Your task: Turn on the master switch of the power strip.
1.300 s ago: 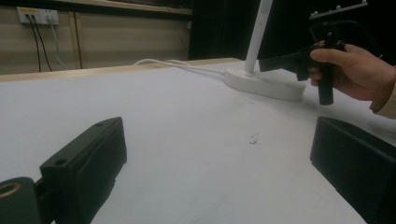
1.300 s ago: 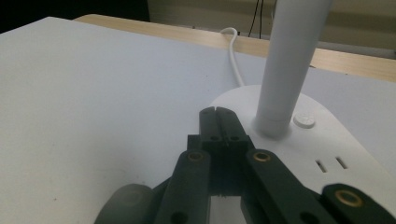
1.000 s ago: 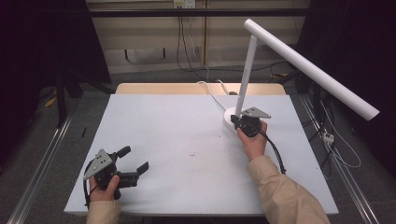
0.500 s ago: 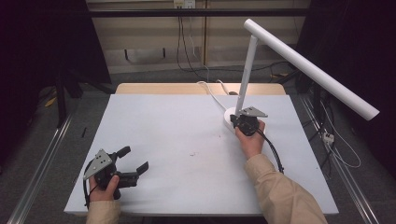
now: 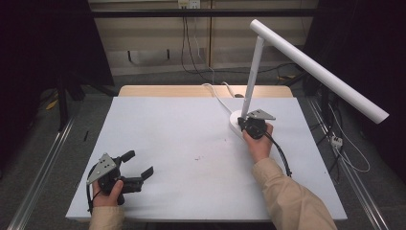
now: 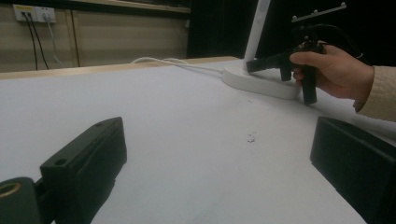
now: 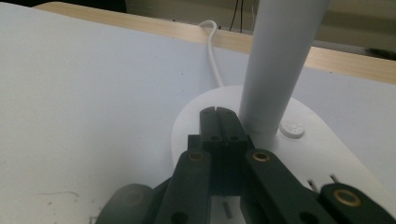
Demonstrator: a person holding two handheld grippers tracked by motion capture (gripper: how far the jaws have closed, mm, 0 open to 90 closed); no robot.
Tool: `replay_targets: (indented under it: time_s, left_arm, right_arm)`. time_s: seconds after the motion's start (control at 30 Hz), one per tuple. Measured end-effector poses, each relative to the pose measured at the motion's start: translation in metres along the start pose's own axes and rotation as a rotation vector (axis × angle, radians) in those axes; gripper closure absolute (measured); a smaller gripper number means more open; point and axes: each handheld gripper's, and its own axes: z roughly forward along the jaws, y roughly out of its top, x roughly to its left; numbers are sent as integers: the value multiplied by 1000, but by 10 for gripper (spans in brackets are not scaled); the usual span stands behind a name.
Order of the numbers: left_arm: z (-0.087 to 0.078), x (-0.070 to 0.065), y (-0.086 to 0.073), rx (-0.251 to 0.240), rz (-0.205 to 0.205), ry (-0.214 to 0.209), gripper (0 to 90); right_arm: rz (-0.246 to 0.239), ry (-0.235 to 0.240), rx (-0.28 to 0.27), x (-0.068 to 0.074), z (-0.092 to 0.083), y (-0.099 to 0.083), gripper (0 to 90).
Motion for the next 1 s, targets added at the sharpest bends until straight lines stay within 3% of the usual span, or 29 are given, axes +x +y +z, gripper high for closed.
replay_targets:
  time_s: [1.0]
  left_arm:
    - [0,0,0,7,4,-2,34]
  right_arm:
    - [-22,12,17,-3,2,2,900]
